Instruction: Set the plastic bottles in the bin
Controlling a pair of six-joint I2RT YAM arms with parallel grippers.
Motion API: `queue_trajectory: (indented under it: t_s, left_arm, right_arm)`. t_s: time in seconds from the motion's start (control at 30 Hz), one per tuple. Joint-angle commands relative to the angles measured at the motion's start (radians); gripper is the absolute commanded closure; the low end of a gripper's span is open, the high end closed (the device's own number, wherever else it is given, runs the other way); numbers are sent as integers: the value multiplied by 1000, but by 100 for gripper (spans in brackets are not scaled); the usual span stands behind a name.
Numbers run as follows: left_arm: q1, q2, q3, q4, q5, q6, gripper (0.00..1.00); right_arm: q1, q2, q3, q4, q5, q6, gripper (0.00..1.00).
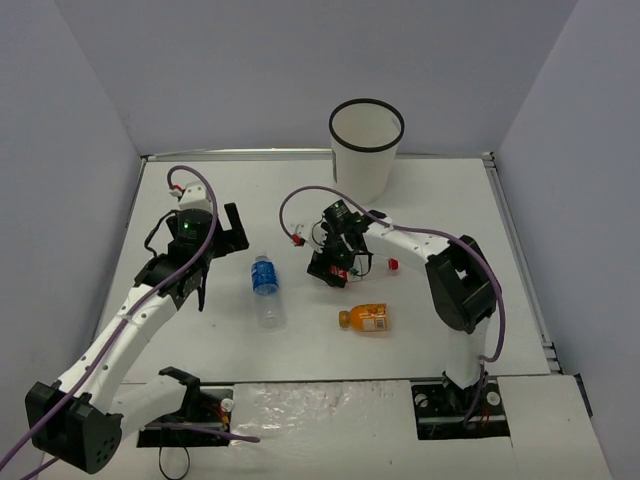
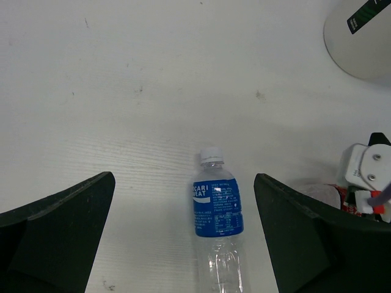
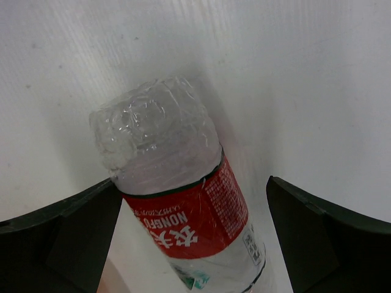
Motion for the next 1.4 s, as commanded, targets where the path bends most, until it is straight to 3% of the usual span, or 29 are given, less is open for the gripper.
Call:
queue_trajectory:
  t_s: [0.0, 0.1, 0.13, 0.2, 0.4, 0.63, 0.8, 0.93, 1.07, 1.3, 1.37]
  left_arm:
    - [12, -44, 18, 41, -22, 13, 3]
    - [15, -47, 14, 39, -37, 8, 3]
    - [16, -47, 14, 39, -38, 6, 3]
    - [17, -47, 15, 36, -37, 5, 3]
    - [18, -68, 1, 56, -28, 6, 3]
    - [19, -100, -10, 41, -72, -9, 3]
    - [20, -115, -19, 42, -98, -14, 3]
    - [20, -114, -29, 56, -116, -18, 3]
    - [21, -98, -21, 63, -148, -6, 3]
    - [28, -85, -23, 57, -189, -3, 3]
    - [31, -77, -19, 49, -202, -2, 3]
  right_arm:
    - [-3, 58, 50, -1, 95, 50, 1]
    - [-3, 96, 57, 3, 156, 74, 6]
    - [-2, 101, 63, 6, 167, 75, 11]
    - [-3, 105, 74, 6, 178, 77, 31]
    - [-5, 86, 110, 15, 227, 83, 59]
    - [-14, -61, 231, 23, 356, 59, 72]
    - [-23, -162, 367, 50, 192, 9, 75]
    - [-53, -237, 422, 324, 177, 128, 74]
    - [-192, -247, 378, 838, 236, 446, 79]
    - [-378, 14, 554, 1294, 253, 778, 74]
    - [-400, 128, 641, 1327, 208, 860, 74]
